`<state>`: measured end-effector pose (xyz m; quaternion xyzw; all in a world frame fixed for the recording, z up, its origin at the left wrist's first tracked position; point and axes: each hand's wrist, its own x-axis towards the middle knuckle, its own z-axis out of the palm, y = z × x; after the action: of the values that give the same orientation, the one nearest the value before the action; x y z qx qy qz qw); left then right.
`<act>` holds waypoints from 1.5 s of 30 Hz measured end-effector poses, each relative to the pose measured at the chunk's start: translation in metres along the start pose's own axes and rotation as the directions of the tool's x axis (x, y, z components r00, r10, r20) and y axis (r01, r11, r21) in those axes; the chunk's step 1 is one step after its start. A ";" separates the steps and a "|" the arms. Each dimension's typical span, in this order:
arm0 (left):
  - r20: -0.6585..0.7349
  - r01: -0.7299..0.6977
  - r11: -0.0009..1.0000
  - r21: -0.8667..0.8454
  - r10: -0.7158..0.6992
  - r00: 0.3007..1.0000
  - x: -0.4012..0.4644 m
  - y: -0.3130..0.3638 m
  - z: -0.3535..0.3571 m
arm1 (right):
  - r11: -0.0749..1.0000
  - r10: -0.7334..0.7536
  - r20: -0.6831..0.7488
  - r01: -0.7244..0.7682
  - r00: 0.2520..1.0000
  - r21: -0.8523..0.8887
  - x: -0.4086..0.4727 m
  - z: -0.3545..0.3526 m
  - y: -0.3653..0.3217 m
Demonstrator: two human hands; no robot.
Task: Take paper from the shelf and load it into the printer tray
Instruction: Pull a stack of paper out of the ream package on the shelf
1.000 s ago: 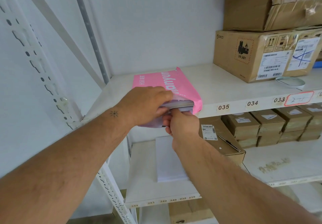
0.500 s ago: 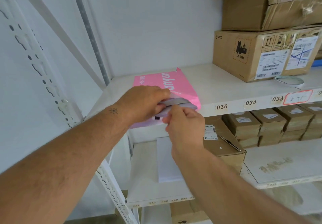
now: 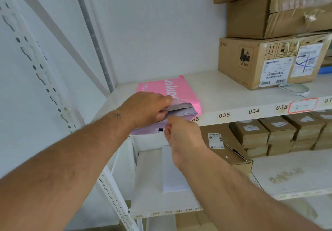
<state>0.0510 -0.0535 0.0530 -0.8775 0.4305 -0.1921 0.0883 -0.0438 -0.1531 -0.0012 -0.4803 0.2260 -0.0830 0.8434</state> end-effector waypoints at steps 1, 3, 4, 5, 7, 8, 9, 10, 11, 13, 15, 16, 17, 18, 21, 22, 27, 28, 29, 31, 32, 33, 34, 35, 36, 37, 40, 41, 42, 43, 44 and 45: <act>0.008 0.003 1.000 0.006 -0.003 1.000 0.000 0.002 0.000 | 1.000 -0.002 -0.011 0.002 1.000 0.014 0.009 -0.001 -0.001; 0.019 0.006 0.999 0.034 -0.007 1.000 0.001 0.004 0.000 | 0.999 -0.001 -0.005 0.001 1.000 0.042 0.025 -0.004 -0.004; 0.014 0.011 0.999 0.043 -0.011 1.000 0.000 0.003 0.000 | 0.999 0.005 0.005 -0.006 1.000 0.054 0.030 -0.005 -0.006; 0.004 0.020 0.999 0.031 -0.020 1.000 0.000 0.003 0.001 | 0.998 0.013 0.012 -0.014 1.000 0.056 0.036 -0.004 -0.008; -0.008 0.061 0.998 -0.034 -0.062 0.998 -0.002 0.002 0.004 | 0.999 0.025 0.025 -0.025 0.999 0.040 0.041 -0.003 -0.010; -0.013 0.088 0.992 -0.095 -0.090 0.996 -0.003 0.000 0.003 | 0.999 0.027 0.021 -0.028 0.999 0.034 0.040 -0.002 -0.011; -0.015 0.116 0.982 -0.147 -0.120 0.993 -0.003 -0.001 0.003 | 0.999 0.030 0.007 -0.030 1.000 0.036 0.039 -0.002 -0.012; -0.001 0.145 0.976 -0.162 -0.147 0.989 -0.002 -0.002 0.003 | 0.999 0.017 -0.015 -0.016 1.000 0.036 0.038 -0.002 -0.012; 0.017 0.149 0.978 -0.144 -0.148 0.989 0.000 -0.002 0.004 | 1.000 -0.006 -0.040 0.006 0.999 0.015 0.035 -0.002 -0.011; 0.050 0.112 0.990 -0.087 -0.108 0.993 0.006 -0.004 0.007 | 0.996 -0.077 -0.088 0.072 0.993 -0.059 0.026 0.003 -0.007; 0.061 0.118 0.990 -0.080 -0.113 0.992 0.007 -0.004 0.002 | 0.981 -0.168 -0.106 0.156 0.980 -0.119 0.010 0.010 -0.005; 0.064 0.137 0.986 -0.096 -0.131 0.989 0.007 -0.005 0.000 | 0.973 -0.206 -0.105 0.193 0.973 -0.126 0.000 0.013 -0.005; 0.061 0.145 0.983 -0.110 -0.139 0.988 0.008 -0.006 -0.002 | 0.972 -0.220 -0.106 0.209 0.970 -0.110 -0.012 0.014 -0.004; 0.061 0.143 0.983 -0.113 -0.136 0.989 0.007 -0.005 -0.003 | 0.976 -0.214 -0.107 0.207 0.971 -0.073 -0.026 0.012 -0.004; 0.059 0.117 0.989 -0.093 -0.112 0.992 0.005 -0.004 0.000 | 0.984 -0.180 -0.064 0.180 0.982 -0.001 -0.066 -0.009 0.003; 0.054 0.107 0.990 -0.088 -0.102 0.993 0.003 -0.004 0.003 | 0.984 -0.175 -0.038 0.176 0.984 0.021 -0.074 -0.017 0.005; 0.072 0.066 0.989 -0.136 -0.056 0.996 -0.005 -0.010 0.013 | 0.997 0.019 0.063 -0.023 0.998 0.068 -0.065 -0.030 0.000; 0.081 0.070 0.985 -0.160 -0.058 0.995 -0.008 -0.014 0.015 | 0.999 0.023 0.074 -0.026 0.997 0.042 -0.062 -0.029 -0.003; 0.084 0.082 0.980 -0.184 -0.068 0.994 -0.012 -0.018 0.017 | 1.000 0.012 0.085 -0.013 0.996 0.015 -0.061 -0.030 -0.004; 0.074 0.116 0.962 -0.246 -0.101 0.992 -0.020 -0.025 0.020 | 1.000 -0.009 0.109 0.010 0.994 -0.006 -0.063 -0.033 -0.006; 0.063 0.124 0.954 -0.274 -0.111 0.992 -0.023 -0.026 0.021 | 1.000 -0.014 0.123 0.015 0.992 -0.007 -0.068 -0.036 -0.008; 0.050 0.125 0.949 -0.290 -0.115 0.992 -0.024 -0.027 0.022 | 1.000 -0.029 0.140 0.030 0.990 -0.009 -0.075 -0.039 -0.010; 0.039 0.121 0.946 -0.301 -0.114 0.993 -0.025 -0.027 0.023 | 0.999 -0.047 0.168 0.049 0.985 -0.007 -0.085 -0.044 -0.013; 0.035 0.122 0.944 -0.308 -0.117 0.993 -0.026 -0.025 0.023 | 0.998 -0.067 0.195 0.070 0.979 -0.007 -0.096 -0.050 -0.015; 0.032 0.122 0.942 -0.312 -0.118 0.993 -0.027 -0.025 0.024 | 0.996 -0.086 0.218 0.089 0.972 -0.005 -0.109 -0.057 -0.017; 0.033 0.129 0.942 -0.310 -0.125 0.992 -0.027 -0.025 0.024 | 0.994 -0.104 0.239 0.108 0.966 -0.001 -0.123 -0.064 -0.019; 0.026 0.140 0.941 -0.307 -0.139 0.990 -0.030 -0.024 0.027 | 0.992 -0.123 0.322 0.125 0.939 0.014 -0.167 -0.083 -0.028; 0.027 0.149 0.942 -0.301 -0.148 0.989 -0.032 -0.023 0.029 | 0.990 -0.138 0.357 0.133 0.924 0.039 -0.181 -0.086 -0.034; 0.030 0.160 0.940 -0.302 -0.158 0.987 -0.033 -0.025 0.034 | 0.988 -0.150 0.359 0.128 0.921 0.086 -0.192 -0.087 -0.040; 0.058 0.186 0.931 -0.313 -0.177 0.983 -0.033 -0.027 0.037 | 0.983 -0.160 0.337 0.118 0.928 0.143 -0.200 -0.085 -0.048; 0.092 0.226 0.898 -0.376 -0.207 0.974 -0.035 -0.030 0.037 | 0.976 -0.191 0.314 0.146 0.930 0.162 -0.206 -0.085 -0.054; 0.142 0.277 0.833 -0.478 -0.238 0.961 -0.037 -0.035 0.034 | 0.968 -0.242 0.298 0.210 0.923 0.135 -0.210 -0.085 -0.057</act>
<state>0.0694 -0.0037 0.0238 -0.9274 0.3393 -0.0519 -0.1489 -0.2639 -0.1736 0.0738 -0.4673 0.0285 -0.1143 0.8762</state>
